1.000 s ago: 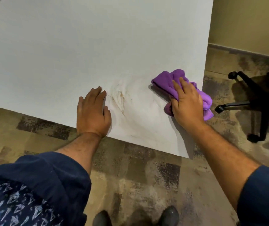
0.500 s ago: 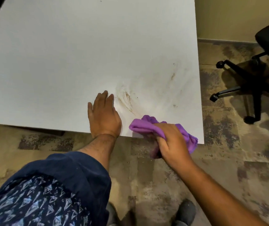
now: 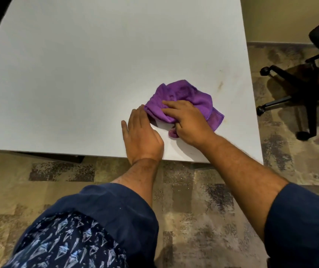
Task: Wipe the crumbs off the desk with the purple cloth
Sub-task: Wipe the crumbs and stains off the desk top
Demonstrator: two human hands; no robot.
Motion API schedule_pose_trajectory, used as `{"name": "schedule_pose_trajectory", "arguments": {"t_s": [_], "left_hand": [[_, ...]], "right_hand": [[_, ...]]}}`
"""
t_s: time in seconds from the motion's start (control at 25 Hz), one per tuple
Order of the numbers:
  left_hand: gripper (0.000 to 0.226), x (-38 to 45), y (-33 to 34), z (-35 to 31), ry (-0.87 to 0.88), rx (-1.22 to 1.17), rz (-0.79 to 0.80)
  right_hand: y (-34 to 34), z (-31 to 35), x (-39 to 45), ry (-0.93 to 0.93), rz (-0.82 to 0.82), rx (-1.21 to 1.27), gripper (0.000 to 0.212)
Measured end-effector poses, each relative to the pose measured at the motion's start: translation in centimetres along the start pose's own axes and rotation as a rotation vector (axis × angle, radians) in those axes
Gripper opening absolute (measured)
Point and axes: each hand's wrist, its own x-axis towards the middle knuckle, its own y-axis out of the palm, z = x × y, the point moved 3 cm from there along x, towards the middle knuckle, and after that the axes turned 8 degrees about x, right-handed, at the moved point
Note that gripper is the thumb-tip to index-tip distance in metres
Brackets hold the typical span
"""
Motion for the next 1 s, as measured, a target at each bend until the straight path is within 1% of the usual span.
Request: {"name": "schedule_pose_trajectory", "arguments": {"t_s": [0.12,0.28,0.36,0.48,0.56,0.64,0.72,0.76,0.8,0.88,0.96,1.0], "left_hand": [[0.069,0.0,0.1,0.1,0.005,-0.038,0.014],[0.067,-0.1,0.2,0.1,0.048,0.011,0.002],[0.065,-0.1,0.0,0.0,0.054,0.027,-0.003],[0.051,-0.2,-0.1,-0.3,0.055,0.032,-0.016],[0.044,-0.2,-0.1,-0.2,0.055,0.046,-0.027],[0.043,-0.2,-0.1,-0.2,0.063,0.056,-0.025],[0.049,-0.3,0.0,-0.7,0.116,0.083,-0.014],[0.053,-0.3,0.1,-0.9,0.16,0.095,0.001],[0.054,-0.4,0.2,-1.2,0.208,0.101,0.021],[0.054,-0.4,0.6,-1.4,0.28,0.108,0.047],[0.051,-0.3,0.7,-1.5,0.278,0.094,0.049],[0.05,-0.4,0.7,-1.4,0.266,0.083,0.049]], "right_hand": [[-0.8,-0.6,-2.6,-0.048,0.052,0.045,0.064],[-1.2,-1.3,-7.1,-0.072,0.111,0.134,0.057],[-1.6,-1.9,-8.9,-0.061,0.095,0.22,0.051],[-2.0,-2.5,-11.2,-0.028,0.053,0.332,0.038],[-1.9,-2.8,-12.5,-0.031,0.039,0.356,0.029],[-2.0,-3.5,-13.8,-0.007,-0.01,0.402,0.026],[-2.7,-4.7,-15.1,0.06,-0.128,0.604,0.028],[-3.3,-5.1,-15.7,0.089,-0.224,0.752,0.028],[-4.1,-5.6,-16.3,0.121,-0.347,0.91,0.028],[-5.8,-6.9,-17.0,0.228,-0.631,1.189,0.037],[-8.0,-8.6,-17.0,0.303,-0.846,1.343,0.041],[-9.1,-9.3,-16.6,0.308,-0.911,1.393,0.038]]}}
